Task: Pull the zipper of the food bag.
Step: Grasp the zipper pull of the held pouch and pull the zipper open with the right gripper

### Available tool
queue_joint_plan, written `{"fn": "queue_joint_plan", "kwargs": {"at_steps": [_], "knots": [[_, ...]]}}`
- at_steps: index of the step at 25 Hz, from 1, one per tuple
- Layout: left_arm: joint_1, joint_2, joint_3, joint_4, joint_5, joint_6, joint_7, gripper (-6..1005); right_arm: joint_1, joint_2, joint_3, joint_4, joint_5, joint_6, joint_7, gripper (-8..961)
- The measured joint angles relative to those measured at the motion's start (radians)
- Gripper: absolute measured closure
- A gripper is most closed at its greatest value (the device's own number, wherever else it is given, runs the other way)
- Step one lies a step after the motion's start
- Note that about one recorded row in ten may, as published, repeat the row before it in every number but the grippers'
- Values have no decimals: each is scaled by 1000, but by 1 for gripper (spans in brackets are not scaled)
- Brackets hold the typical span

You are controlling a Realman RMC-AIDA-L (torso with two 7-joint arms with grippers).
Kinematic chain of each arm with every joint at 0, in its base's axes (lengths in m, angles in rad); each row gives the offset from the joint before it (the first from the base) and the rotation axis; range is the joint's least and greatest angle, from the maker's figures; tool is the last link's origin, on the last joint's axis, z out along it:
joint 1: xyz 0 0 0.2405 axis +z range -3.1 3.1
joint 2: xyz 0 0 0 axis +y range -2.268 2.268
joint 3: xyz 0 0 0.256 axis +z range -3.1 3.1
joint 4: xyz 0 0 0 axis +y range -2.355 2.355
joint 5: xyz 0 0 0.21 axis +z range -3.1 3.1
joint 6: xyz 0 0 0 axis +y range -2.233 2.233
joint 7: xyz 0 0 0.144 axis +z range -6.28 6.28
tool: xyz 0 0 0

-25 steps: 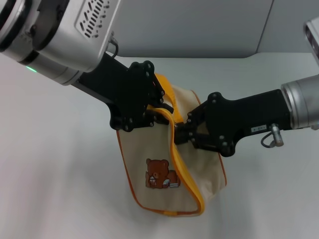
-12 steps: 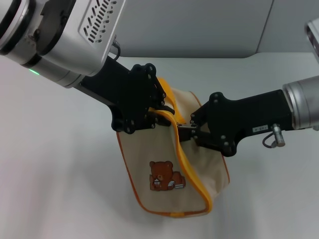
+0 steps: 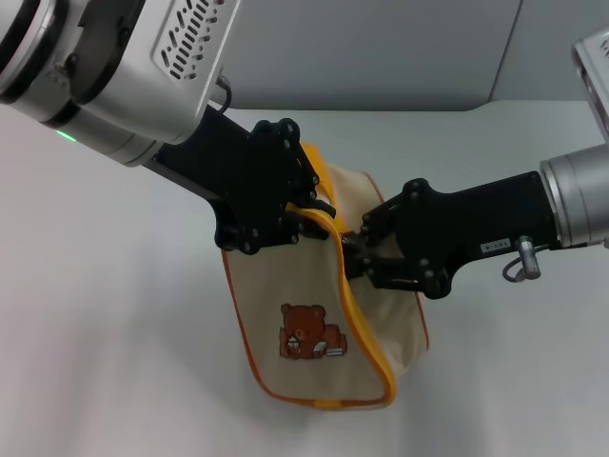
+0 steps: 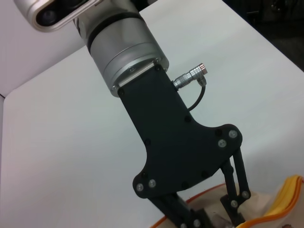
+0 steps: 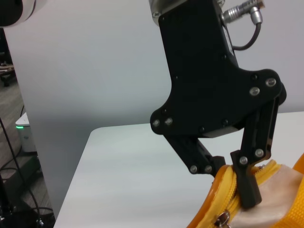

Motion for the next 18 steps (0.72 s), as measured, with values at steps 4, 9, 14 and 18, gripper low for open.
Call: {"fn": "queue_joint_plan", "kwargs": {"at_steps": [4, 9, 14, 18], "knots": [[0, 0, 4, 0, -5, 0, -1, 897, -4, -1, 2, -5, 14, -2, 0, 771], [0, 0, 5, 1, -7, 0, -3, 897, -16, 0, -6, -28, 30, -8, 1, 612], [1, 0, 6, 3, -7, 0, -3, 897, -22, 1, -6, -31, 39, -13, 1, 557], [1, 0, 6, 3, -7, -1, -4, 896, -24, 1, -6, -31, 41, -17, 2, 569]]}}
